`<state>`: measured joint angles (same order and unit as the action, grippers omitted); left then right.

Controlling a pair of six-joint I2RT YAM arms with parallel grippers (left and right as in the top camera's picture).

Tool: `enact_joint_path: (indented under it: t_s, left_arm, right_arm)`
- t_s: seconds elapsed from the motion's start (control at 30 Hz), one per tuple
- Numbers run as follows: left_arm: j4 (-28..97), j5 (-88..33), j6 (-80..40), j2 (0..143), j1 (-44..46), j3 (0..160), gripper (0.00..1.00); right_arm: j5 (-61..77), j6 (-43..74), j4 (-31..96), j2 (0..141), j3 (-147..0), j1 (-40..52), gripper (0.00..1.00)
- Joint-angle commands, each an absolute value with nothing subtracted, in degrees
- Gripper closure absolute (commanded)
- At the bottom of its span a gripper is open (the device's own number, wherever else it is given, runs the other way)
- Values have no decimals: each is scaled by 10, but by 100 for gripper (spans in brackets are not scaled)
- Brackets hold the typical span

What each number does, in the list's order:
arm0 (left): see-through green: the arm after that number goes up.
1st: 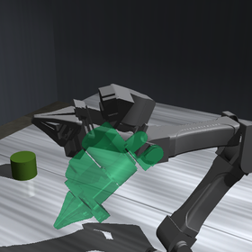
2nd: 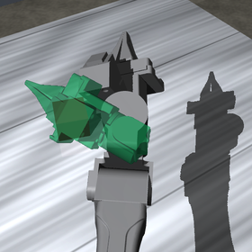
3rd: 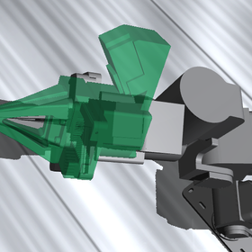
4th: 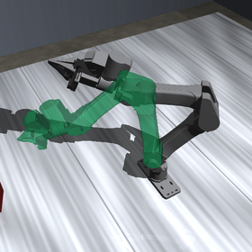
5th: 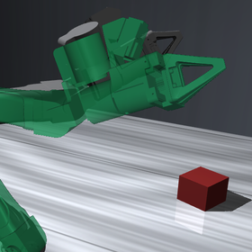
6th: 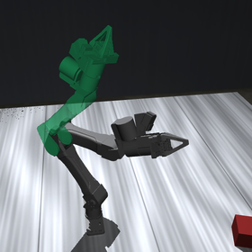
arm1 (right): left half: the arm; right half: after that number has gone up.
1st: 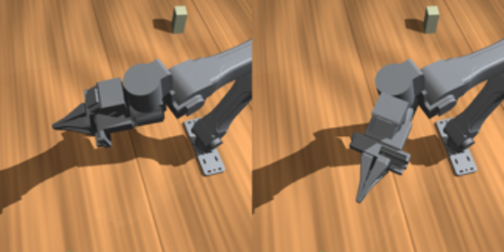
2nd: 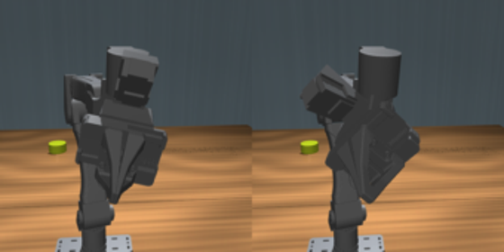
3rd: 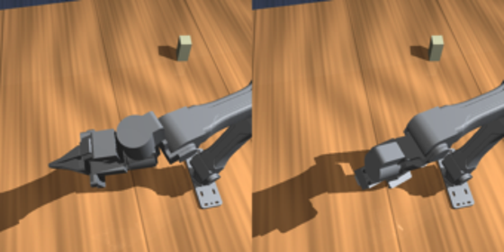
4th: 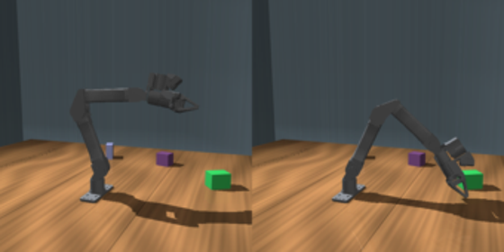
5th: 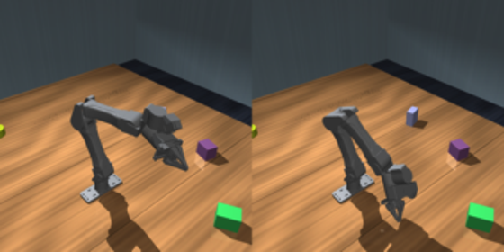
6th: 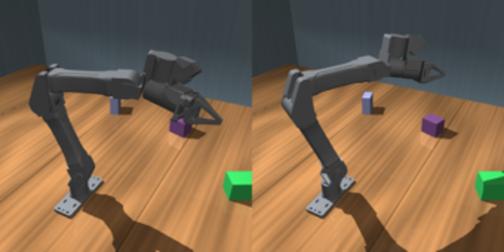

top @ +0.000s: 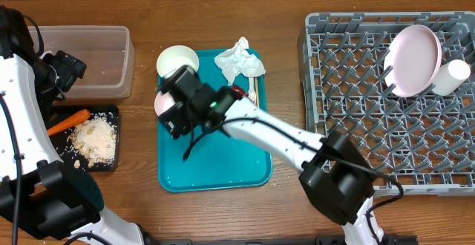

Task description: Sort waste into correct bins and load items into the dishwasher rack

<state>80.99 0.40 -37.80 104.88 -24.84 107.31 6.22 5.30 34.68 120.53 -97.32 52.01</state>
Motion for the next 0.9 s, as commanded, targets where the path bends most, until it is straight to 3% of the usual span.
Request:
enact_joint_path:
  t_s: [0.0, 0.53, 0.67, 0.87]
  left_arm:
    - [809, 4, -388, 1038, -246, 1081, 0]
    - [809, 4, -388, 1038, -246, 1081, 0]
    - [809, 4, -388, 1038, -246, 1081, 0]
    - [809, 4, -388, 1038, -246, 1081, 0]
  right_arm:
    - [65, -20, 326, 1212, -974, 540, 14]
    - [64, -33, 299, 1293, -974, 544, 19]
    - [60, -33, 298, 1293, -975, 543, 35]
    - [60, -30, 321, 1292, -993, 543, 51]
